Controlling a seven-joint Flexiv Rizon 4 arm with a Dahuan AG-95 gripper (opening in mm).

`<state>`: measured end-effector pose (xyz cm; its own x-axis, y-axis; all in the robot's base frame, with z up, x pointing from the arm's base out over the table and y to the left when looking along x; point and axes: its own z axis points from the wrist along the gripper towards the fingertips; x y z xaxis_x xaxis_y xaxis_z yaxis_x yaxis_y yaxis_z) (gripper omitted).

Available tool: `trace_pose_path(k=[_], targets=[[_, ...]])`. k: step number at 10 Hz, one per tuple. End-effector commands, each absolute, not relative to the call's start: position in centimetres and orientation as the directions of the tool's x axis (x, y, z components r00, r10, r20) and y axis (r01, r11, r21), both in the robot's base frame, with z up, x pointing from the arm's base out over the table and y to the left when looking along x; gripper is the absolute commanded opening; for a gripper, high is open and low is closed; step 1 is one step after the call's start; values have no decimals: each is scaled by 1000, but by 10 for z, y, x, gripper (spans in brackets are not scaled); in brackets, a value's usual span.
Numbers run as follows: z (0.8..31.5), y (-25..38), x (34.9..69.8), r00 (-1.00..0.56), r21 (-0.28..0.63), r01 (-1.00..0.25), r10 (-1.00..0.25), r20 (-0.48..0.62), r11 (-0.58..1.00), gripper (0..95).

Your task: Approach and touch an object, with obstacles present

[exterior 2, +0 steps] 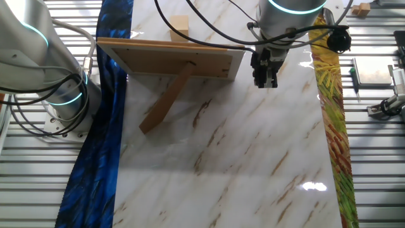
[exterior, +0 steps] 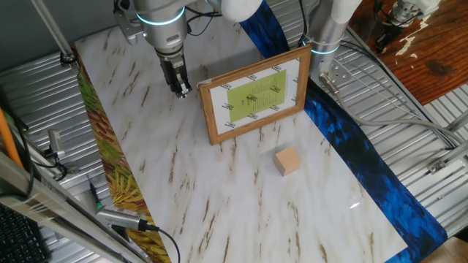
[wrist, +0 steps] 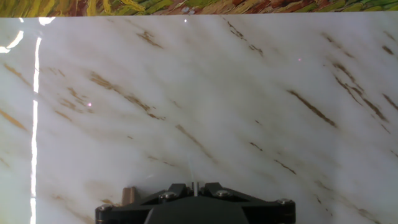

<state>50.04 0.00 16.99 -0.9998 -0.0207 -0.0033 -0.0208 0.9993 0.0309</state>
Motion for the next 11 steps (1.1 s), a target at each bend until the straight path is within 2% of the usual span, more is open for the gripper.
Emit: trace_pose_path(k=[1, 9, 10, 11], targets=[[170, 0, 500, -1000, 29, -21, -21, -2, 999, 0], [170, 0, 500, -1000, 29, -26, -26, -2, 999, 0], [170, 0, 500, -994, 34, -111, -111, -4, 993, 0], [170, 0, 500, -993, 29, -118, -118, -4, 993, 0]])
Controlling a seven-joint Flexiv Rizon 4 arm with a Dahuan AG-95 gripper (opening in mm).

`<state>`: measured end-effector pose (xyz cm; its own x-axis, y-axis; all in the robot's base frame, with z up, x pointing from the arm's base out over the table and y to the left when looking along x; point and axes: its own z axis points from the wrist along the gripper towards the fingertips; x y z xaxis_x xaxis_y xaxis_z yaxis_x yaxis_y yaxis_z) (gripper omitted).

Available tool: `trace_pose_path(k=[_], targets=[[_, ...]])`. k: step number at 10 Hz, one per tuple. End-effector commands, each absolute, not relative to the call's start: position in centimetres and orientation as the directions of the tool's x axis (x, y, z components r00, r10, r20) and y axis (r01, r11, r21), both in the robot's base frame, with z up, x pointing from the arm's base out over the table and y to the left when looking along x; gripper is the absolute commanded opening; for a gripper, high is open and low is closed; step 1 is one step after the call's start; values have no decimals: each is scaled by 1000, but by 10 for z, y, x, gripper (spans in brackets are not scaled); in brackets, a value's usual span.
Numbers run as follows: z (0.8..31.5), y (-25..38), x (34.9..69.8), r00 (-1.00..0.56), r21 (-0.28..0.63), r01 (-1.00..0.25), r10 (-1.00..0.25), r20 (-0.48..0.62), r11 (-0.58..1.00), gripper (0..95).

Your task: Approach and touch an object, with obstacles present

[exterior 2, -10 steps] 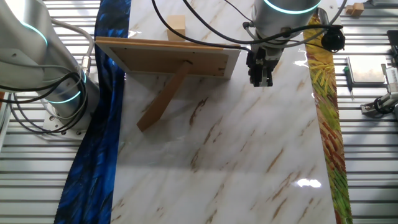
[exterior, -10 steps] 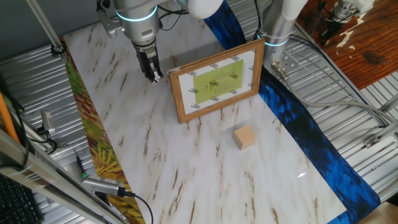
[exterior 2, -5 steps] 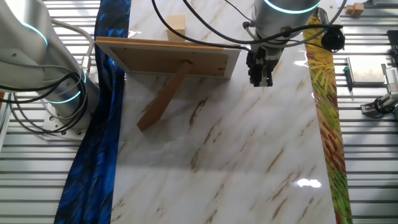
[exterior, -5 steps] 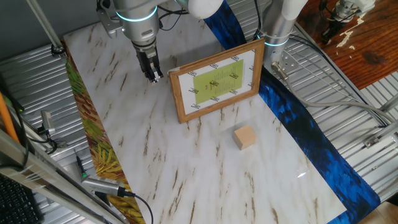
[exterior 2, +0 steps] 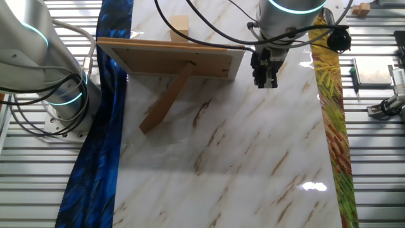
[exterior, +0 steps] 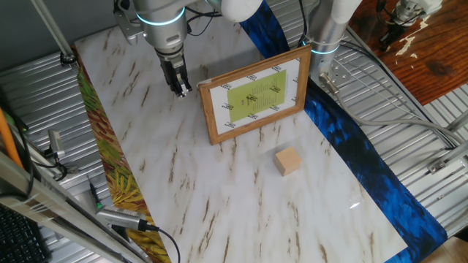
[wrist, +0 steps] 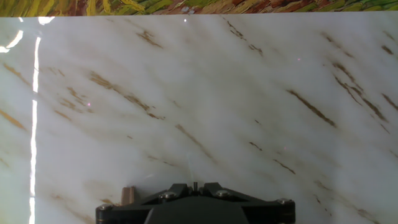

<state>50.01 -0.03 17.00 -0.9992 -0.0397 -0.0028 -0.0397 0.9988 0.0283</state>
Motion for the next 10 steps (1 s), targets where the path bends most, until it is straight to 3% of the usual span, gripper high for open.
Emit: trace_pose_path(k=[1, 2, 8, 10], targets=[[170, 0, 500, -991, 32, -132, -132, -6, 991, 0], [170, 0, 500, -990, 29, -143, -143, -5, 989, 0], [170, 0, 500, -835, 16, -550, -550, -10, 835, 0], [170, 0, 500, -806, 22, -592, -592, -10, 805, 0]])
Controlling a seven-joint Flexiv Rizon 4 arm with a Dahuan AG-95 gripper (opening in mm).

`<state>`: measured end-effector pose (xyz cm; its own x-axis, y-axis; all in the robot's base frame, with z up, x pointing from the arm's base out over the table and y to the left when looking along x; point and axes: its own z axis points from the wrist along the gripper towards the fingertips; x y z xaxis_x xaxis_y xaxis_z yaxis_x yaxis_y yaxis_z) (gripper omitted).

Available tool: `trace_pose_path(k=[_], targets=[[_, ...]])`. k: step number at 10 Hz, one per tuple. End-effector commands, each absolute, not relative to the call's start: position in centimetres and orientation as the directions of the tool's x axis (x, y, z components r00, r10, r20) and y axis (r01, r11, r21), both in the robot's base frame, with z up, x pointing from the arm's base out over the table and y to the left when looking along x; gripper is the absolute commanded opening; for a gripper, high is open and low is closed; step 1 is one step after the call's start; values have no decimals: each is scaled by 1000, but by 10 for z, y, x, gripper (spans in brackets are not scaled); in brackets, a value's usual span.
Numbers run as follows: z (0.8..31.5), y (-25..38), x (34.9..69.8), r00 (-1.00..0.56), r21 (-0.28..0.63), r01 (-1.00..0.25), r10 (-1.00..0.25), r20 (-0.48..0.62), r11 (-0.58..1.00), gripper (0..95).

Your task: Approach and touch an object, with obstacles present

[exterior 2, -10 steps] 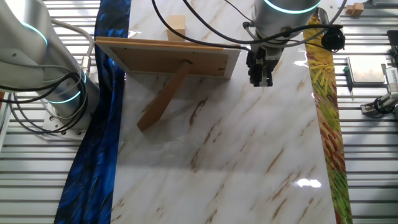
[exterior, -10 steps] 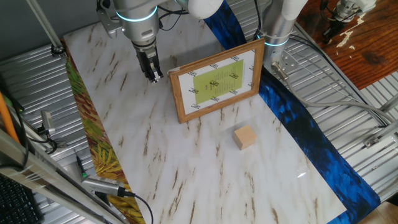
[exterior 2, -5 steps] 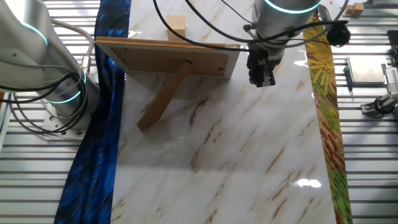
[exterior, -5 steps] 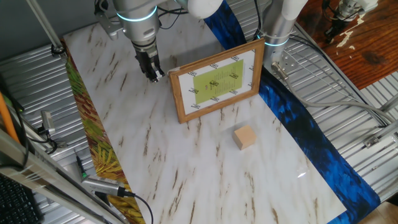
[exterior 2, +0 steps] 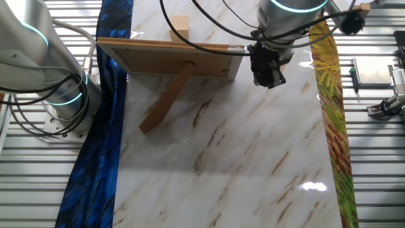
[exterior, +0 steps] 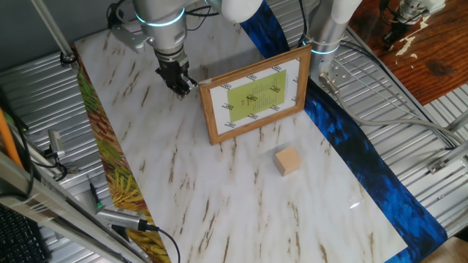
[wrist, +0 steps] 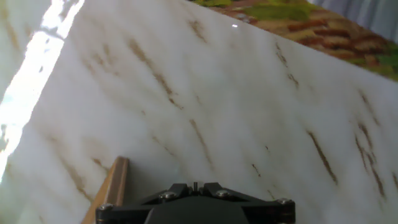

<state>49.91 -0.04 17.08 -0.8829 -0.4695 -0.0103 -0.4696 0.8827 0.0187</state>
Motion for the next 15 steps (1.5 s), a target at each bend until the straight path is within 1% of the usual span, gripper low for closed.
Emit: trace_pose_path(k=[1, 2, 3, 5, 6, 8, 9, 10, 11, 12, 13, 14, 15], targets=[[170, 0, 500, -794, 21, -607, -607, -10, 794, 0], [170, 0, 500, -790, 20, -613, -613, -10, 790, 0], [168, -6, 500, -761, 24, -649, -649, -17, 761, 0], [155, -36, 498, -712, 40, -702, -701, -42, 711, 0], [147, -52, 492, -694, 43, -720, -718, -48, 693, 0], [131, -78, 467, -676, 63, -737, -733, -79, 673, 0], [119, -90, 447, -672, 69, -740, -734, -98, 669, 0], [111, -94, 436, -668, 65, -743, -736, -108, 666, 0], [100, -98, 417, -667, 56, -745, -737, -114, 665, 0], [96, -99, 411, -661, 51, -749, -742, -110, 660, 0], [96, -99, 411, -661, 36, -750, -746, -84, 661, 0], [96, -99, 411, -625, -10, -780, -780, -28, 626, 0], [96, -99, 411, -621, -16, -784, -784, -1, 620, 0]])
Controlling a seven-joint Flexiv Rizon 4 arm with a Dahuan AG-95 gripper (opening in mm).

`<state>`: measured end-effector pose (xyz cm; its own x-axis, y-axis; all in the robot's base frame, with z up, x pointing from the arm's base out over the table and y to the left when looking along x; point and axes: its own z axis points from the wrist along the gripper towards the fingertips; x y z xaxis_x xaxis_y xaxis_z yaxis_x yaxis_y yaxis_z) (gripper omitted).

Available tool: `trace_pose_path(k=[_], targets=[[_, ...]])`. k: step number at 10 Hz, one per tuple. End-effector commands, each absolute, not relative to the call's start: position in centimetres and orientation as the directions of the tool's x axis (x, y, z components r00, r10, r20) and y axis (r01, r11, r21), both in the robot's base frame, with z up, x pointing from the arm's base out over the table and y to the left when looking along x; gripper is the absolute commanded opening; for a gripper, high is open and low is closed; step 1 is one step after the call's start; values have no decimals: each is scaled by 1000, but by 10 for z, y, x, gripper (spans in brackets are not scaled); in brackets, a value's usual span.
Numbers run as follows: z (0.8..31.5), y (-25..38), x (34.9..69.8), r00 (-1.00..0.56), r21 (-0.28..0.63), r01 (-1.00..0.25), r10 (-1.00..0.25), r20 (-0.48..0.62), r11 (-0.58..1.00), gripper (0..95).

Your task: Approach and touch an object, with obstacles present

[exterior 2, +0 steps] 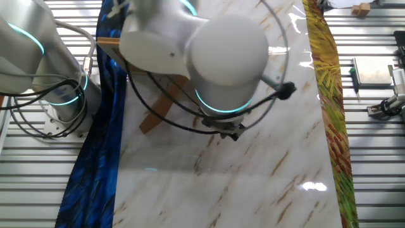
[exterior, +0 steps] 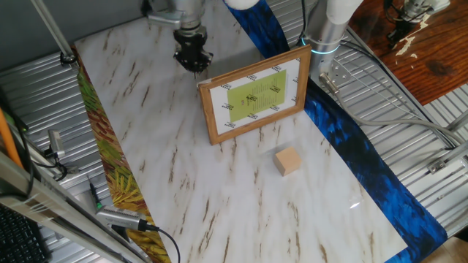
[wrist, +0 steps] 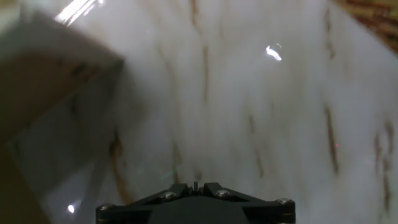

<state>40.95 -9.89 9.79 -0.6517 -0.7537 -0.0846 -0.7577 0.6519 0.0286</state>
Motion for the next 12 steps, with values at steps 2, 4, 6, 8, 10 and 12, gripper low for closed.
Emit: trace_pose_path(k=[2, 4, 6, 8, 10, 12], targets=[[96, -99, 411, -680, -25, -733, -731, 54, 680, 0], [94, -96, 410, -692, -27, -722, -720, 49, 692, 0], [86, -103, 402, -664, -18, -748, -747, 40, 664, 0], [76, -127, 372, -651, -21, -759, -758, 37, 651, 0], [69, -150, 346, -637, -23, -771, -771, 23, 636, 0], [60, -175, 312, -632, -21, -775, -775, 3, 632, 0]])
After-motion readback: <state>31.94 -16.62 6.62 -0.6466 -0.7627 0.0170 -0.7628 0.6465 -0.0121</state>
